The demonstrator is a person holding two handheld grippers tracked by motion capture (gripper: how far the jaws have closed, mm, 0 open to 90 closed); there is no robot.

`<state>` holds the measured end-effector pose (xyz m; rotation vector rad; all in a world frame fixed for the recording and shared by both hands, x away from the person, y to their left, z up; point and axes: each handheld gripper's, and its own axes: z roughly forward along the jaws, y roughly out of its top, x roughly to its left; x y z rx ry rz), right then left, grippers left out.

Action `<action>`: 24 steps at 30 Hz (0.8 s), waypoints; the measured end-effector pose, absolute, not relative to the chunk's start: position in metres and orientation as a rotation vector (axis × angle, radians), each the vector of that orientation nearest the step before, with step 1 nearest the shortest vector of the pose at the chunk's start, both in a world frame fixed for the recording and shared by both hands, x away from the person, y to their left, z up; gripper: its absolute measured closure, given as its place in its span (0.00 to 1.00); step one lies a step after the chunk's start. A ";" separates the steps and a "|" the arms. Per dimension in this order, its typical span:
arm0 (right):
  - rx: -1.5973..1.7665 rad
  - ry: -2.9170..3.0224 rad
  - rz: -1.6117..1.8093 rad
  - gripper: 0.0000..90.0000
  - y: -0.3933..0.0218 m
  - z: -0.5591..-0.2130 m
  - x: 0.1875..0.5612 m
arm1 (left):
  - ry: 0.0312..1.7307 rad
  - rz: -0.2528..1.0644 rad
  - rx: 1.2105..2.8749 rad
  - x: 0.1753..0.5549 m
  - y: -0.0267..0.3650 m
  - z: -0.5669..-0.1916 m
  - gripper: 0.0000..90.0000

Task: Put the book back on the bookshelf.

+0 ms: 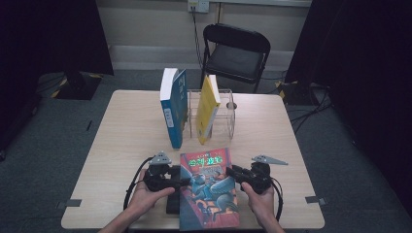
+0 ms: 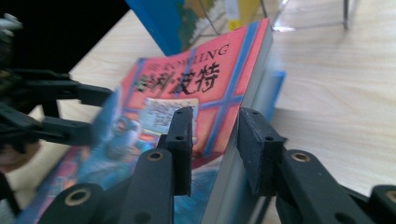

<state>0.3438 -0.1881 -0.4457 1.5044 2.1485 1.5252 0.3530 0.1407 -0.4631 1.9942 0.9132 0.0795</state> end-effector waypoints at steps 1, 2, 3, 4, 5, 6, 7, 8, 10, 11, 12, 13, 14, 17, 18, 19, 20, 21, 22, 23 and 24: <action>1.509 2.150 1.535 0.75 -0.188 -0.445 0.344 | 0.913 0.079 1.994 0.353 0.141 -0.463 0.36; 1.508 2.150 1.533 0.75 -0.188 -0.446 0.344 | 0.912 0.089 1.999 0.352 0.140 -0.463 0.35; 1.508 2.150 1.533 0.75 -0.188 -0.446 0.344 | 0.912 0.089 1.999 0.352 0.140 -0.463 0.34; 1.539 2.159 1.533 0.75 -0.190 -0.449 0.344 | 0.916 0.089 1.996 0.351 0.139 -0.463 0.34; 1.554 2.166 1.536 0.75 -0.191 -0.451 0.344 | 0.916 0.090 1.997 0.352 0.139 -0.463 0.34; 1.562 2.169 1.545 0.75 -0.192 -0.452 0.344 | 0.912 0.083 1.999 0.352 0.140 -0.463 0.34; 1.573 2.178 1.551 0.75 -0.193 -0.452 0.343 | 0.909 0.085 2.000 0.352 0.140 -0.463 0.34; 1.575 2.185 1.550 0.74 -0.194 -0.453 0.342 | 0.908 0.087 2.000 0.352 0.140 -0.463 0.34; 1.592 2.199 1.540 0.73 -0.194 -0.454 0.340 | 0.910 0.086 1.998 0.352 0.140 -0.463 0.34; 1.600 2.210 1.526 0.72 -0.194 -0.455 0.339 | 0.910 0.086 1.998 0.352 0.140 -0.463 0.34; 1.609 2.216 1.519 0.72 -0.195 -0.458 0.339 | 0.910 0.087 1.997 0.352 0.139 -0.463 0.34; 1.622 2.220 1.520 0.71 -0.196 -0.460 0.338 | 0.912 0.088 1.996 0.352 0.139 -0.463 0.34; 1.636 2.226 1.523 0.71 -0.196 -0.462 0.338 | 0.913 0.084 1.999 0.352 0.140 -0.463 0.34; 1.642 2.218 1.525 0.68 -0.195 -0.463 0.338 | 0.912 0.079 2.006 0.353 0.140 -0.462 0.34; 1.640 2.211 1.525 0.68 -0.195 -0.463 0.339 | 0.909 0.077 2.011 0.353 0.140 -0.462 0.35; 1.644 2.203 1.526 0.68 -0.194 -0.463 0.339 | 0.914 0.062 2.012 0.353 0.141 -0.461 0.36; 1.642 2.201 1.525 0.68 -0.194 -0.463 0.340 | 0.921 0.048 2.009 0.354 0.144 -0.461 0.37; 1.642 2.195 1.531 0.68 -0.193 -0.463 0.342 | 0.924 0.039 2.003 0.354 0.145 -0.461 0.40; 1.645 2.185 1.536 0.68 -0.193 -0.464 0.343 | 0.929 0.026 1.999 0.354 0.147 -0.461 0.42; 1.645 2.186 1.536 0.68 -0.192 -0.464 0.344 | 0.929 0.018 1.997 0.354 0.148 -0.461 0.43; 1.651 2.183 1.538 0.68 -0.192 -0.464 0.346 | 0.929 0.017 1.995 0.353 0.149 -0.461 0.43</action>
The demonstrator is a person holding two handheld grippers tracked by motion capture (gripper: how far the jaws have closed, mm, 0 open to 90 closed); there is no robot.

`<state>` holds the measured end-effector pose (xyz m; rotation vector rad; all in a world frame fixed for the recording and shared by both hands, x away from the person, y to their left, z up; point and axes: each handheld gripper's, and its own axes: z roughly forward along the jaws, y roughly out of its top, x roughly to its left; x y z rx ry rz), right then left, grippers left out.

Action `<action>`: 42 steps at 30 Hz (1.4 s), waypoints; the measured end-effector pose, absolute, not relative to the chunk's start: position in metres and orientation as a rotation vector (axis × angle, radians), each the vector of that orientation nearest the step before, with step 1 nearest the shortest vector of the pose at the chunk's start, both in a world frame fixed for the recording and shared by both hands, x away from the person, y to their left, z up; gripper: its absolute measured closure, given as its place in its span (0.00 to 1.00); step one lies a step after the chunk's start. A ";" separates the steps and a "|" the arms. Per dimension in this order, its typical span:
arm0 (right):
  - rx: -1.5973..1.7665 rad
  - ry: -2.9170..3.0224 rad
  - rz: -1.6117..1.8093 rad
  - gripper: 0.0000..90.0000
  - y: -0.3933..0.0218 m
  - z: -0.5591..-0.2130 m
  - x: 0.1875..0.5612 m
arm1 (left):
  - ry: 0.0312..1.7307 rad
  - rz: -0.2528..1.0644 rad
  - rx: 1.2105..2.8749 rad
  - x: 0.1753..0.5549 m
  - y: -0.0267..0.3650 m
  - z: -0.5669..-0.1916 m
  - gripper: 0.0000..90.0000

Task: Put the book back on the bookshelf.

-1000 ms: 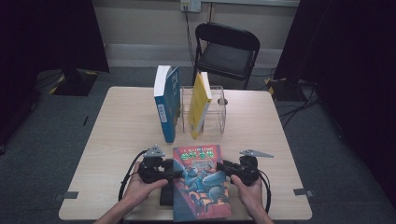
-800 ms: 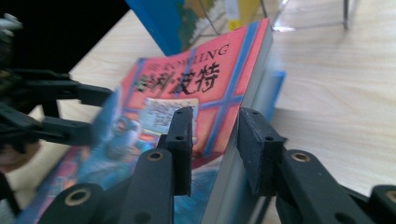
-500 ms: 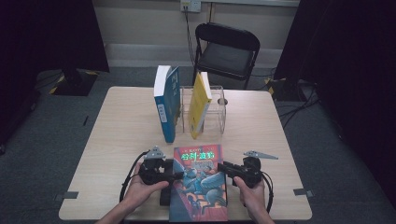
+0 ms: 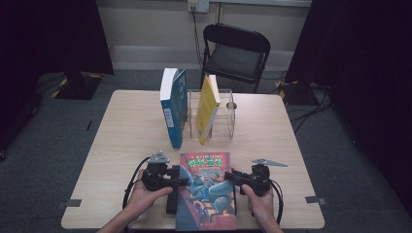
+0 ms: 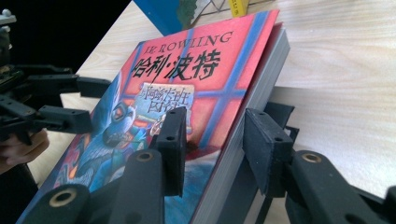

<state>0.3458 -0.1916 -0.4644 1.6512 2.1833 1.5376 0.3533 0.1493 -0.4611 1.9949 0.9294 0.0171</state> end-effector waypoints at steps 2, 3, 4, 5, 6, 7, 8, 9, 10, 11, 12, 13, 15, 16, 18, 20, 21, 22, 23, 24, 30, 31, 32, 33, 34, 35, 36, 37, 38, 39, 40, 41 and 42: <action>1.651 2.175 1.543 0.67 -0.190 -0.466 0.348 | 0.935 0.008 1.997 0.353 0.150 -0.461 0.43; 1.648 2.173 1.545 0.67 -0.190 -0.466 0.349 | 0.936 0.003 2.001 0.352 0.151 -0.460 0.44; 1.650 2.170 1.547 0.67 -0.190 -0.466 0.349 | 0.937 -0.004 2.000 0.352 0.151 -0.460 0.45; 1.656 2.165 1.553 0.67 -0.190 -0.465 0.348 | 0.937 -0.007 2.000 0.352 0.152 -0.460 0.46; 1.653 2.159 1.556 0.67 -0.190 -0.465 0.348 | 0.938 -0.014 2.002 0.352 0.152 -0.460 0.47; 1.659 2.155 1.556 0.68 -0.190 -0.463 0.347 | 0.938 -0.017 2.002 0.352 0.153 -0.460 0.48; 1.656 2.151 1.559 0.68 -0.190 -0.463 0.347 | 0.940 -0.019 2.001 0.351 0.153 -0.460 0.49; 1.656 2.151 1.561 0.68 -0.190 -0.461 0.346 | 0.942 -0.025 2.002 0.351 0.153 -0.460 0.49; 1.660 2.137 1.575 0.68 -0.190 -0.460 0.344 | 0.945 -0.027 2.002 0.351 0.154 -0.460 0.50; 1.651 2.124 1.594 0.69 -0.191 -0.458 0.341 | 0.951 -0.032 1.999 0.351 0.154 -0.459 0.50; 1.635 2.119 1.613 0.69 -0.191 -0.455 0.338 | 0.952 -0.034 1.999 0.351 0.154 -0.459 0.51; 1.629 2.119 1.631 0.69 -0.192 -0.452 0.336 | 0.953 -0.033 1.997 0.351 0.154 -0.460 0.51; 1.632 2.124 1.659 0.69 -0.193 -0.450 0.332 | 0.960 -0.038 1.991 0.351 0.154 -0.460 0.52; 1.625 2.131 1.657 0.69 -0.194 -0.450 0.332 | 0.958 -0.035 1.993 0.351 0.154 -0.460 0.52; 1.632 2.144 1.655 0.69 -0.195 -0.452 0.331 | 0.959 -0.034 1.993 0.351 0.154 -0.460 0.52; 1.643 2.173 1.647 0.68 -0.195 -0.453 0.331 | 0.959 -0.034 1.992 0.351 0.154 -0.460 0.52; 1.653 2.175 1.659 0.68 -0.195 -0.453 0.331 | 0.959 -0.035 1.990 0.351 0.154 -0.460 0.52; 1.659 2.179 1.676 0.68 -0.196 -0.453 0.330 | 0.959 -0.035 1.989 0.351 0.154 -0.460 0.52; 1.655 2.186 1.678 0.68 -0.196 -0.454 0.330 | 0.962 -0.038 1.984 0.351 0.154 -0.460 0.52; 1.658 2.190 1.673 0.68 -0.196 -0.454 0.330 | 0.963 -0.038 1.985 0.351 0.154 -0.460 0.52; 1.708 2.192 1.693 0.68 -0.199 -0.459 0.334 | 0.965 -0.040 1.981 0.352 0.154 -0.460 0.52; 1.712 2.189 1.698 0.68 -0.199 -0.460 0.335 | 0.963 -0.038 1.981 0.352 0.154 -0.460 0.52; 1.712 2.186 1.691 0.68 -0.198 -0.461 0.336 | 0.962 -0.038 1.981 0.352 0.155 -0.460 0.52; 1.718 2.184 1.690 0.68 -0.197 -0.461 0.337 | 0.964 -0.040 1.980 0.352 0.154 -0.460 0.52; 1.715 2.178 1.691 0.68 -0.195 -0.462 0.339 | 0.963 -0.039 1.981 0.352 0.154 -0.460 0.52; 1.717 2.178 1.691 0.68 -0.193 -0.462 0.341 | 0.963 -0.039 1.980 0.351 0.154 -0.460 0.52; 1.718 2.189 1.701 0.69 -0.190 -0.463 0.343 | 0.962 -0.038 1.982 0.351 0.154 -0.460 0.52; 1.717 2.212 1.707 0.69 -0.186 -0.464 0.344 | 0.962 -0.039 1.982 0.351 0.154 -0.460 0.52; 1.703 2.233 1.692 0.69 -0.181 -0.465 0.343 | 0.961 -0.039 1.981 0.351 0.154 -0.460 0.52; 1.683 2.238 1.671 0.69 -0.177 -0.465 0.342 | 0.959 -0.039 1.981 0.351 0.154 -0.461 0.51; 1.672 2.252 1.660 0.69 -0.175 -0.464 0.342 | 0.958 -0.041 1.980 0.351 0.155 -0.461 0.51; 1.663 2.267 1.667 0.69 -0.175 -0.463 0.342 | 0.958 -0.042 1.980 0.352 0.155 -0.461 0.51; 1.656 2.272 1.682 0.70 -0.177 -0.463 0.343 | 0.958 -0.043 1.982 0.352 0.155 -0.461 0.51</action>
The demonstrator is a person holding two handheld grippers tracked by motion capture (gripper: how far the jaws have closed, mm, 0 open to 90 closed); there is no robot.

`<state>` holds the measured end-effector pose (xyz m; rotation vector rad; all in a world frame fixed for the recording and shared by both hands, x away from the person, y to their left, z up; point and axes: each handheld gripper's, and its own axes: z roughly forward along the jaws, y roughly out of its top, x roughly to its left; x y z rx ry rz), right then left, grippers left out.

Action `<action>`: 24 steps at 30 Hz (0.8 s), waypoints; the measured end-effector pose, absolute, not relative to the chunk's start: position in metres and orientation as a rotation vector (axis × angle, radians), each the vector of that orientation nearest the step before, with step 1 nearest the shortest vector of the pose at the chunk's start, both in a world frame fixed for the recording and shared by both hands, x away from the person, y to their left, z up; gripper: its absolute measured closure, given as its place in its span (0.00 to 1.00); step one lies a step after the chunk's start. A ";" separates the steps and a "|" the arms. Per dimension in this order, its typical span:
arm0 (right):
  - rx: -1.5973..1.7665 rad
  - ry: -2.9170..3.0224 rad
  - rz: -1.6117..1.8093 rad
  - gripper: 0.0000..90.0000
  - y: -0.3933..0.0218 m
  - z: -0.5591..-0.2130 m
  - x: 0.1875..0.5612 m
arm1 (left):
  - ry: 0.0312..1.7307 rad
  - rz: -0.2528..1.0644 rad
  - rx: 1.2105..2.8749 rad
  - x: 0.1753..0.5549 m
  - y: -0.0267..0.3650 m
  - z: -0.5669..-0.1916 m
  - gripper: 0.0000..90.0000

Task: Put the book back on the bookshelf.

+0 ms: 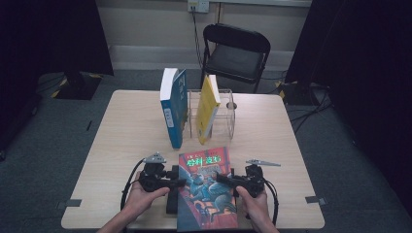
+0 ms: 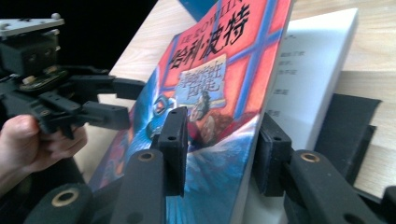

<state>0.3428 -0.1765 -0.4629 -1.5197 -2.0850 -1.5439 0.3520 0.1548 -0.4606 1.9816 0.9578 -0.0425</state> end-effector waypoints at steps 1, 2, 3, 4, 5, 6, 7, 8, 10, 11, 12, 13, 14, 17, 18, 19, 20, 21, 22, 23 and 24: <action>-1.510 -2.078 -1.544 0.70 -0.177 -0.463 0.344 | 0.960 -0.042 1.980 0.352 0.155 -0.461 0.51; -1.502 -2.082 -1.539 0.70 -0.177 -0.463 0.346 | 0.956 -0.043 1.984 0.352 0.155 -0.461 0.51; -1.494 -2.088 -1.522 0.70 -0.175 -0.463 0.348 | 0.960 -0.051 1.980 0.352 0.155 -0.461 0.51; -1.481 -2.103 -1.517 0.68 -0.173 -0.464 0.351 | 0.967 -0.052 1.972 0.353 0.155 -0.461 0.51; -1.463 -2.108 -1.513 0.67 -0.171 -0.464 0.354 | 0.965 -0.050 1.976 0.354 0.155 -0.461 0.51; -1.447 -2.109 -1.516 0.66 -0.169 -0.464 0.357 | 0.967 -0.042 1.977 0.354 0.155 -0.461 0.51; -1.437 -2.113 -1.509 0.66 -0.166 -0.464 0.360 | 0.967 -0.042 1.977 0.354 0.155 -0.461 0.51; -1.426 -2.124 -1.503 0.66 -0.165 -0.464 0.362 | 0.969 -0.039 1.972 0.355 0.154 -0.461 0.50; -1.404 -2.126 -1.490 0.66 -0.161 -0.464 0.369 | 0.970 -0.041 1.970 0.357 0.155 -0.461 0.50; -1.397 -2.115 -1.472 0.65 -0.159 -0.464 0.373 | 0.969 -0.038 1.969 0.358 0.155 -0.461 0.50; -1.397 -2.101 -1.465 0.65 -0.158 -0.463 0.375 | 0.971 -0.036 1.965 0.359 0.155 -0.462 0.50; -1.398 -2.103 -1.456 0.67 -0.155 -0.463 0.378 | 0.967 -0.041 1.970 0.359 0.155 -0.461 0.50; -1.388 -2.122 -1.440 0.70 -0.152 -0.463 0.381 | 0.968 -0.040 1.966 0.359 0.155 -0.462 0.50; -1.371 -2.123 -1.441 0.85 -0.151 -0.464 0.384 | 0.960 -0.043 1.964 0.359 0.156 -0.462 0.50; -1.346 -2.110 -1.469 0.89 -0.152 -0.463 0.384 | 0.962 -0.046 1.961 0.360 0.156 -0.462 0.50; -1.322 -2.106 -1.498 0.91 -0.153 -0.461 0.382 | 0.961 -0.049 1.958 0.360 0.156 -0.462 0.49; -1.312 -2.124 -1.504 0.91 -0.152 -0.459 0.381 | 0.965 -0.052 1.951 0.360 0.156 -0.463 0.48; -1.303 -2.156 -1.510 0.92 -0.151 -0.457 0.380 | 0.972 -0.053 1.942 0.360 0.156 -0.463 0.47; -1.296 -2.166 -1.521 0.92 -0.150 -0.455 0.379 | 0.973 -0.061 1.937 0.360 0.155 -0.463 0.45; -1.281 -2.176 -1.538 0.92 -0.150 -0.454 0.378 | 0.970 -0.060 1.938 0.360 0.155 -0.463 0.43; -1.270 -2.181 -1.552 0.93 -0.150 -0.453 0.376 | 0.970 -0.059 1.935 0.360 0.155 -0.463 0.42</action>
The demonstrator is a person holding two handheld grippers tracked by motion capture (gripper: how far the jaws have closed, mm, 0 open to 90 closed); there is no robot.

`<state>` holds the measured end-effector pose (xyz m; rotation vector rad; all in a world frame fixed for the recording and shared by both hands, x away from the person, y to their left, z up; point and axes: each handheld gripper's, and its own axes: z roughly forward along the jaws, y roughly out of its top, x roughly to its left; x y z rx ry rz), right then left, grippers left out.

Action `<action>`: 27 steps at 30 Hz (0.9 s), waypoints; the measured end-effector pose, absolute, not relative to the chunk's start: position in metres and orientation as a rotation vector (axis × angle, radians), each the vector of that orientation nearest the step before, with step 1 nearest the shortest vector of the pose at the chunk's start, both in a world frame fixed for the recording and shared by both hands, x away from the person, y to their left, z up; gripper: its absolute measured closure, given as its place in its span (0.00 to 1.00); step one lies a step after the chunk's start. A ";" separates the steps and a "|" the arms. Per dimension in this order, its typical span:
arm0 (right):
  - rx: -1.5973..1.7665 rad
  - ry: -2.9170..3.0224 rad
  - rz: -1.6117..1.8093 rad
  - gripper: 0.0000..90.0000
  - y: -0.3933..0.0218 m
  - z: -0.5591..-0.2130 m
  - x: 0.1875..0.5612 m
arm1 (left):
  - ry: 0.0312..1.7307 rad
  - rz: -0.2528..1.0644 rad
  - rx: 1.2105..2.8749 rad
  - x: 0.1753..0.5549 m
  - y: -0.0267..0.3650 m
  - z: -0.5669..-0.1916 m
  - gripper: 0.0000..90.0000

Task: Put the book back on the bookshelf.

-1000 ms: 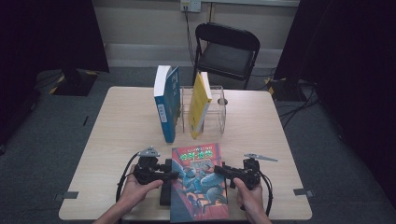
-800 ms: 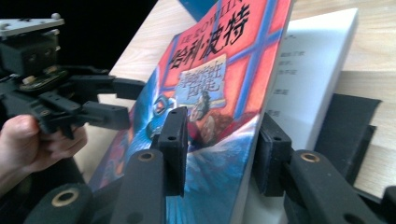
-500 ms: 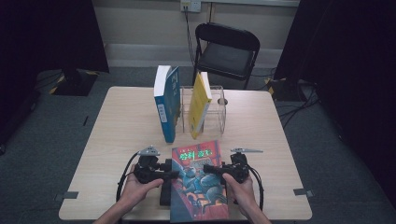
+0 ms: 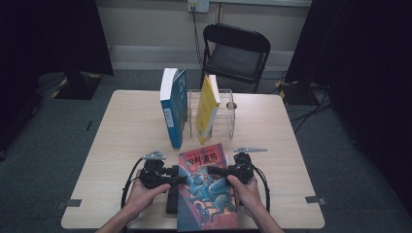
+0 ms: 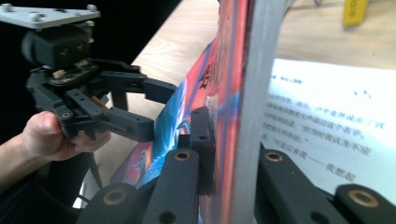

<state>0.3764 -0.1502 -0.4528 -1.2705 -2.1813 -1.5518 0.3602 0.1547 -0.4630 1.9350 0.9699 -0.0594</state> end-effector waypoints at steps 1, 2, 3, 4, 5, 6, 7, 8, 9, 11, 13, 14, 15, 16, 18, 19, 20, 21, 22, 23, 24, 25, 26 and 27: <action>-1.259 -2.187 -1.566 0.93 -0.150 -0.452 0.375 | 0.967 -0.059 1.933 0.360 0.155 -0.463 0.41; -1.250 -2.191 -1.577 0.93 -0.151 -0.451 0.374 | 0.959 -0.066 1.932 0.361 0.154 -0.464 0.39; -1.244 -2.197 -1.586 0.93 -0.150 -0.449 0.373 | 0.954 -0.062 1.940 0.361 0.154 -0.463 0.37; -1.237 -2.206 -1.595 0.93 -0.150 -0.448 0.372 | 0.957 -0.055 1.937 0.360 0.153 -0.463 0.37; -1.229 -2.211 -1.607 0.93 -0.150 -0.446 0.371 | 0.955 -0.061 1.935 0.361 0.153 -0.463 0.35; -1.222 -2.217 -1.617 0.93 -0.150 -0.445 0.369 | 0.952 -0.065 1.930 0.361 0.153 -0.464 0.34; -1.216 -2.219 -1.625 0.93 -0.150 -0.444 0.368 | 0.955 -0.082 1.916 0.362 0.152 -0.464 0.33; -1.206 -2.228 -1.637 0.93 -0.150 -0.442 0.366 | 0.955 -0.092 1.914 0.363 0.152 -0.464 0.32; -1.203 -2.228 -1.642 0.93 -0.149 -0.441 0.366 | 0.948 -0.098 1.912 0.364 0.151 -0.465 0.31; -1.192 -2.244 -1.651 0.93 -0.149 -0.438 0.363 | 0.936 -0.125 1.901 0.365 0.149 -0.466 0.31; -1.181 -2.258 -1.656 0.93 -0.148 -0.436 0.362 | 0.923 -0.138 1.898 0.367 0.147 -0.467 0.31; -1.178 -2.261 -1.656 0.93 -0.148 -0.436 0.362 | 0.926 -0.139 1.898 0.367 0.145 -0.466 0.30; -1.175 -2.260 -1.659 0.93 -0.148 -0.436 0.362 | 0.925 -0.140 1.898 0.367 0.144 -0.466 0.29; -1.171 -2.262 -1.661 0.93 -0.148 -0.436 0.362 | 0.924 -0.143 1.896 0.368 0.144 -0.467 0.29; -1.173 -2.264 -1.659 0.93 -0.149 -0.435 0.361 | 0.923 -0.153 1.892 0.369 0.143 -0.467 0.29; -1.172 -2.268 -1.659 0.93 -0.149 -0.435 0.361 | 0.927 -0.158 1.882 0.370 0.142 -0.468 0.29; -1.174 -2.266 -1.660 0.93 -0.150 -0.435 0.361 | 0.921 -0.165 1.879 0.371 0.141 -0.468 0.29; -1.172 -2.267 -1.659 0.93 -0.151 -0.434 0.362 | 0.921 -0.165 1.879 0.371 0.141 -0.468 0.29; -1.170 -2.270 -1.660 0.93 -0.151 -0.434 0.362 | 0.906 -0.179 1.874 0.373 0.141 -0.469 0.30; -1.176 -2.267 -1.661 0.93 -0.152 -0.434 0.361 | 0.901 -0.183 1.875 0.374 0.141 -0.469 0.30; -1.176 -2.269 -1.659 0.93 -0.152 -0.434 0.361 | 0.902 -0.184 1.880 0.374 0.140 -0.469 0.30; -1.178 -2.269 -1.658 0.93 -0.152 -0.434 0.361 | 0.902 -0.189 1.882 0.375 0.140 -0.469 0.30; -1.177 -2.266 -1.660 0.93 -0.152 -0.434 0.361 | 0.906 -0.203 1.877 0.375 0.141 -0.468 0.31; -1.173 -2.267 -1.660 0.93 -0.152 -0.433 0.361 | 0.906 -0.203 1.877 0.375 0.141 -0.468 0.33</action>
